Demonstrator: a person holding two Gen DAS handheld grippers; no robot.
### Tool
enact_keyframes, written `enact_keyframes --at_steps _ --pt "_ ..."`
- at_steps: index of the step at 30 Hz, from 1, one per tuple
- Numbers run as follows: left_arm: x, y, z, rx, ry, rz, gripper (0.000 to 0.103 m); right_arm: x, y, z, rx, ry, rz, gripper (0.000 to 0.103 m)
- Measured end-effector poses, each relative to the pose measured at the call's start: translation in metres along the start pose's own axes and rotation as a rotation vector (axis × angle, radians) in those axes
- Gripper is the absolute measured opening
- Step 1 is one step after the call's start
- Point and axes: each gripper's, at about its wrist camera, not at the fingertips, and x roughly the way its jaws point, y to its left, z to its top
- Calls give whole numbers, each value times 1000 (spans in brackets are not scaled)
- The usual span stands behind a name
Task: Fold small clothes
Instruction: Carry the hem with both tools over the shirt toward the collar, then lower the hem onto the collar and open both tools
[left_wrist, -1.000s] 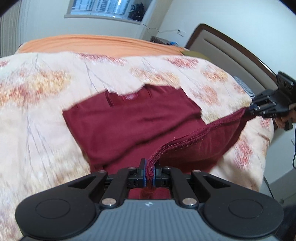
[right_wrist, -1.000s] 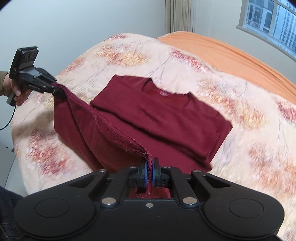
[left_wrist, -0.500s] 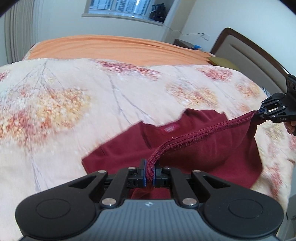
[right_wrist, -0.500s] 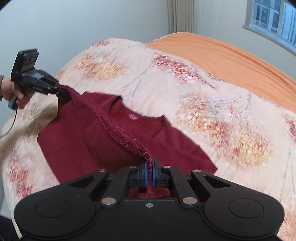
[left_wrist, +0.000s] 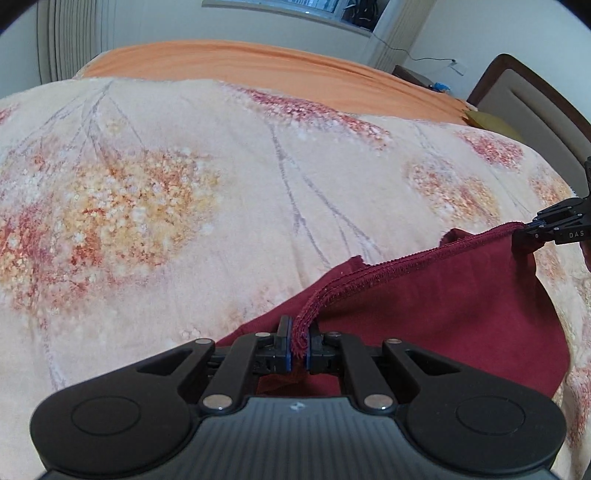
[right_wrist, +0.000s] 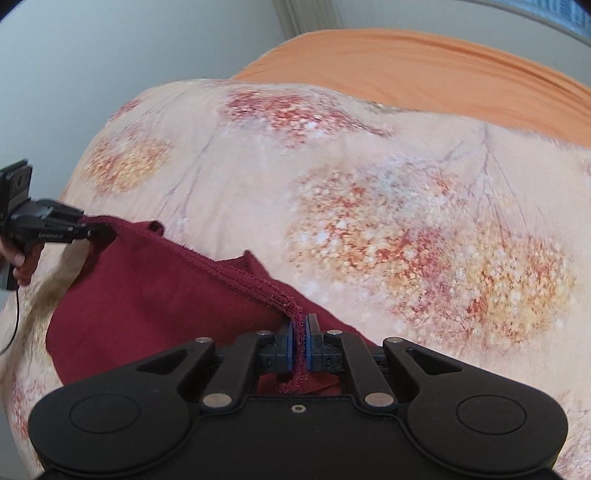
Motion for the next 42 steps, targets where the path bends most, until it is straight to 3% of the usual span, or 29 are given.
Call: enact_keyframes --at_steps 5,8,9,11,12,13,18,20,22,24,30,31,33,36,37,39,42 --pt "10 3 1 -58 -6 31 11 12 -7 -3 35 -11 -45 20" --pt "5 5 1 -95 -34 28 15 6 -11 -10 66 -53 -72 38" --pt "2 6 0 -108 -51 24 21 3 -13 -12 83 -68 -84 45" --pt "-7 10 0 -138 -92 18 40 -3 -20 -18 136 -95 -77 44" --pt "-12 12 0 -155 -115 35 56 -6 -23 -20 159 -113 -85 45" --pt "-17 15 1 -174 -141 49 62 -10 -26 -23 177 -135 -106 46" --pt "-38 33 2 -287 -214 94 63 -33 -44 -36 316 -235 -176 48" --pt "-50 29 -1 -303 -261 55 63 -44 -38 -42 331 -288 -148 48" --pt "-57 17 -8 -302 -281 -36 65 -50 -24 -49 313 -318 -67 50" --pt "-54 0 -17 -260 -250 -115 68 -45 -5 -56 270 -298 12 52" --pt "-27 -46 -58 -151 -89 -235 68 -20 46 -84 121 -144 194 52" --pt "-24 -52 -64 -120 -65 -235 68 -17 53 -88 102 -123 202 52" --pt "-19 -61 -78 -44 -10 -155 67 -12 62 -96 40 -84 159 52" --pt "-21 -57 -89 0 13 -34 59 -8 67 -109 -91 -50 -128 46" --pt "-27 -53 -90 -18 3 -18 59 -13 66 -111 -95 -62 -169 44" --pt "-40 -48 -92 -59 -30 -2 62 -30 68 -112 -49 -133 -162 46" --pt "-53 -47 -98 -73 -58 23 64 -40 92 -111 -62 -189 -80 46"
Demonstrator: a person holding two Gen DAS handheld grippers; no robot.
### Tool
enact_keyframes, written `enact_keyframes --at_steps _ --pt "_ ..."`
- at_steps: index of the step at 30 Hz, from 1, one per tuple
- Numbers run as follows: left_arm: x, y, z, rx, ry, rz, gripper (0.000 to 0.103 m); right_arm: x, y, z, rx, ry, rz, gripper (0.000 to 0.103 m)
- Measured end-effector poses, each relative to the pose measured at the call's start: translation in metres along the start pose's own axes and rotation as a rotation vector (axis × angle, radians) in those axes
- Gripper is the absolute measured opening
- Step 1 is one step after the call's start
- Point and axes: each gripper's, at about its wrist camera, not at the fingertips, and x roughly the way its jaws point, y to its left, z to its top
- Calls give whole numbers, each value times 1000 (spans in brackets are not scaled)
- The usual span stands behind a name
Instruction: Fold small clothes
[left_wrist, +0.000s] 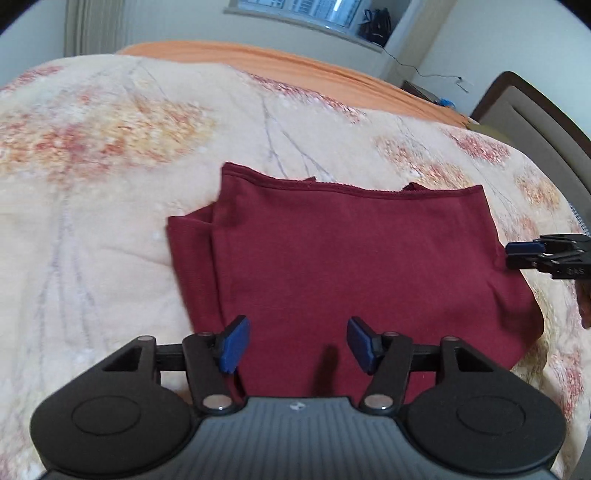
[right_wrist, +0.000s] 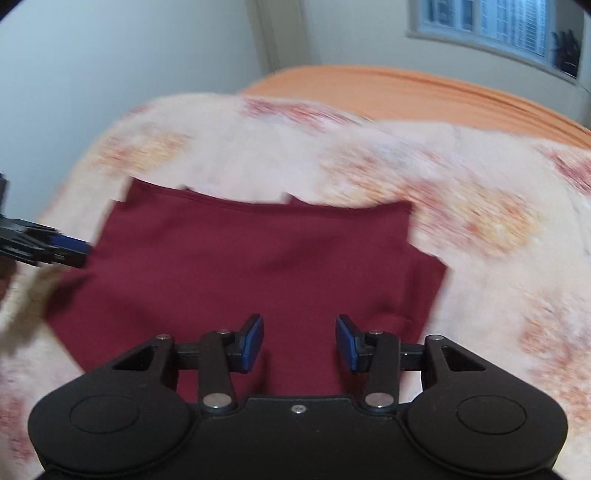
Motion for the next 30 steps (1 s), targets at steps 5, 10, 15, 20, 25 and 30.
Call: enact_keyframes --at_steps 5,10,15,20,25,30 --pt "-6 -3 -9 -25 10 22 65 27 57 5 -105 44 123 21" --pt "-10 -6 -19 -29 13 36 66 69 85 3 -138 100 120 20" --pt "-17 2 -25 -79 2 51 67 95 92 11 -158 145 78 13" --pt "-20 14 -32 -138 8 76 69 106 91 49 -134 78 28 16" --pt "-21 20 -35 -170 9 81 71 143 79 77 -73 119 -39 16" --pt "-13 28 -32 -221 38 70 73 133 83 63 -29 141 -2 22"
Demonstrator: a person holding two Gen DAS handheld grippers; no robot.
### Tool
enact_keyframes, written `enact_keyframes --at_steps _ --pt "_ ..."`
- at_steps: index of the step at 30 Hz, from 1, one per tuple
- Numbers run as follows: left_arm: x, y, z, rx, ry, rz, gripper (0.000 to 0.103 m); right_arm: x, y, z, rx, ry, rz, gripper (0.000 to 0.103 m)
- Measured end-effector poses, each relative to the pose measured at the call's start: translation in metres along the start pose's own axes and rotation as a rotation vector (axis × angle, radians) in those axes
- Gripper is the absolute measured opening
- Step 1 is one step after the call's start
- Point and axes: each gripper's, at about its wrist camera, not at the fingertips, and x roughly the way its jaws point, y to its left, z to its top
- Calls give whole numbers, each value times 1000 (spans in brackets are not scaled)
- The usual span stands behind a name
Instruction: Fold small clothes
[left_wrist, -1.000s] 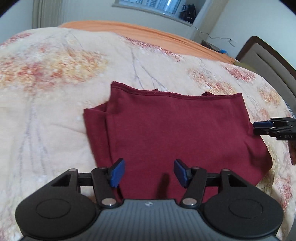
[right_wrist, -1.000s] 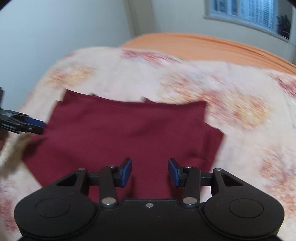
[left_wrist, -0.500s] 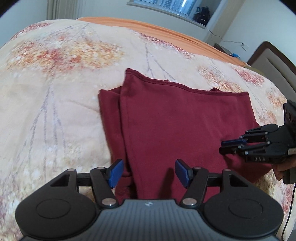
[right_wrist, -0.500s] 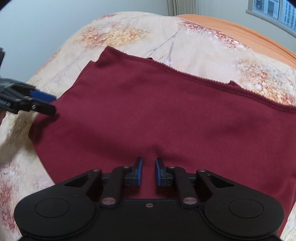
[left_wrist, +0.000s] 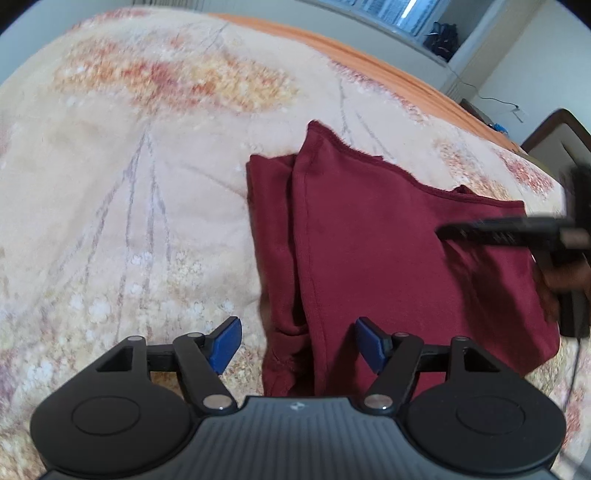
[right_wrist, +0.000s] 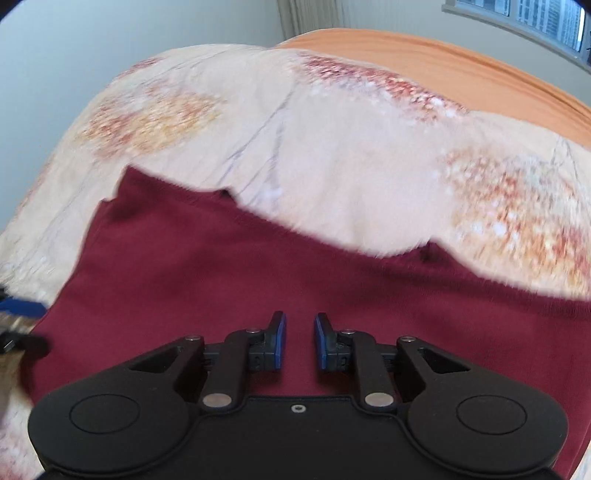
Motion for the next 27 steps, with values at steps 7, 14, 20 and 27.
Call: enact_keyframes --at_steps 7,14,20,27 --pt "20 17 10 -142 15 -81 73 -42 30 -63 23 -15 45 27" --pt "46 55 13 -366 33 -285 71 -54 32 -83 112 -13 74 30" --pt "72 60 16 -388 77 -473 71 -58 29 -80 109 -44 73 31" --pt "70 51 19 -342 64 -410 38 -56 29 -67 72 -44 50 21"
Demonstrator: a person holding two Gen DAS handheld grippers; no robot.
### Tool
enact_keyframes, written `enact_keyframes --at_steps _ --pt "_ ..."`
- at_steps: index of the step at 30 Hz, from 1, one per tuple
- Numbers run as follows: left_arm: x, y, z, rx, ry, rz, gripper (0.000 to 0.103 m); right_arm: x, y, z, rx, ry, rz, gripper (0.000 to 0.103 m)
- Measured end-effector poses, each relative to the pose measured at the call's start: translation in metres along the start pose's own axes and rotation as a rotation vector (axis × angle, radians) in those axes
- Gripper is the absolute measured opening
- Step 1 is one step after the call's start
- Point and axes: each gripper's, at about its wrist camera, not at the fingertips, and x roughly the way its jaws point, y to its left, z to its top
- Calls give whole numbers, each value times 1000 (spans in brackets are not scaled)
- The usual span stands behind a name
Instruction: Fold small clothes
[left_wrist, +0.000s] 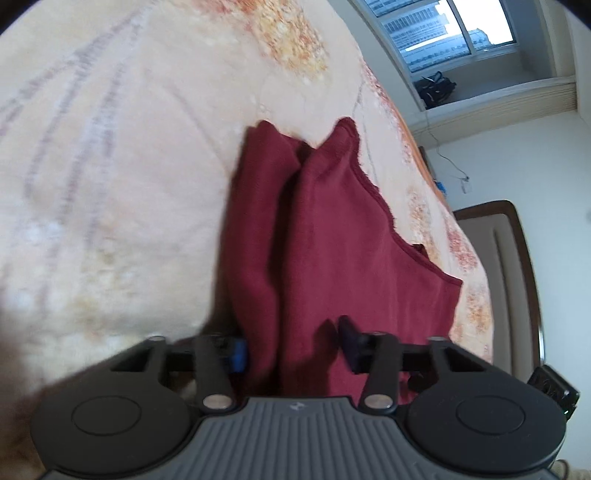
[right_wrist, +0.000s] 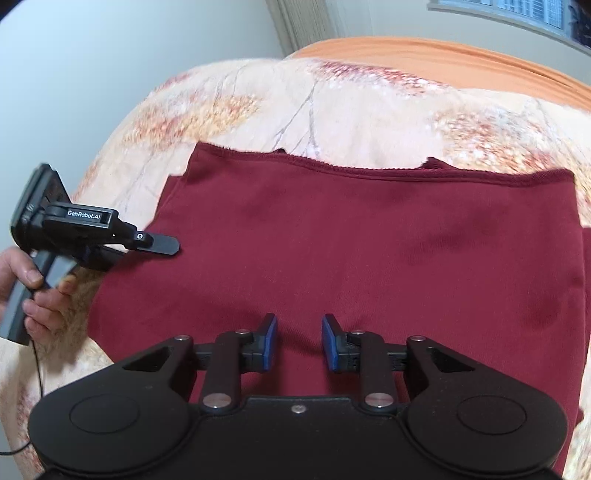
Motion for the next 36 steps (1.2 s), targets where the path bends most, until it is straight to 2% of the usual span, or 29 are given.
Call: enact_keyframes --at_steps 1,4,7,12,14,15,18,22,25,27,28,30,34,36 --pt "-3 -2 -2 8 -9 12 34 4 2 2 -19 14 -4 12" --pt "-9 -14 -5 48 -28 46 21 18 9 5 -80 42 -30 11" --pt "-12 -35 -7 95 -49 70 17 31 9 4 -89 70 -48 10" --pt "-21 -72 -8 155 -75 94 16 40 6 0 -90 88 -41 10" --pt "-24 -86 -11 217 -73 143 16 34 0 7 -11 87 -11 13" --pt "-24 -91 -12 235 -71 161 16 29 -3 12 34 53 4 13" --pt "-27 -96 -11 214 -73 154 16 26 -7 28 58 -8 -27 13" --pt "-29 -103 -10 198 -79 149 16 65 -14 38 70 84 -47 10" --pt "-29 -117 -11 241 -81 169 16 60 -16 50 99 39 -31 13" --pt "-28 -125 -11 263 -81 182 16 51 -19 49 131 9 -23 20" --pt "-27 -128 -11 277 -79 197 16 50 -22 46 152 22 -11 21" --pt "-22 -133 -11 301 -69 237 16 52 -26 36 184 63 10 20" --pt "-18 -138 -13 322 -61 264 16 33 -29 23 213 15 32 21" --pt "-16 -139 -14 325 -57 270 16 29 -30 16 221 21 39 21"
